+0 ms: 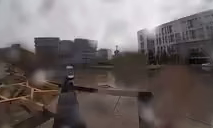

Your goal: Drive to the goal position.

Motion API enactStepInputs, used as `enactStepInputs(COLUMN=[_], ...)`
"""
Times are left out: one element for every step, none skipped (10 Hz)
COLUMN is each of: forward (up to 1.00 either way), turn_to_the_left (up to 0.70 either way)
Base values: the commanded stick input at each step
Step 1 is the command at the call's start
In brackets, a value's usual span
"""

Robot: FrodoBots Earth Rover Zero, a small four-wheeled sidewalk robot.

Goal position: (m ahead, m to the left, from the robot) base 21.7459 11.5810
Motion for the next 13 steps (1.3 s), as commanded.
enactStepInputs(forward=[1.00,1.00,1.00,1.00,1.00,1.00,1.00,1.00,0.70,0.07,0.07,0.07,0.01], turn_to_the_left=[0.01,0.03,0.03,0.03,0.06,0.13,0.16,0.07,0.00,0.00,0.00,0.00,0.00])
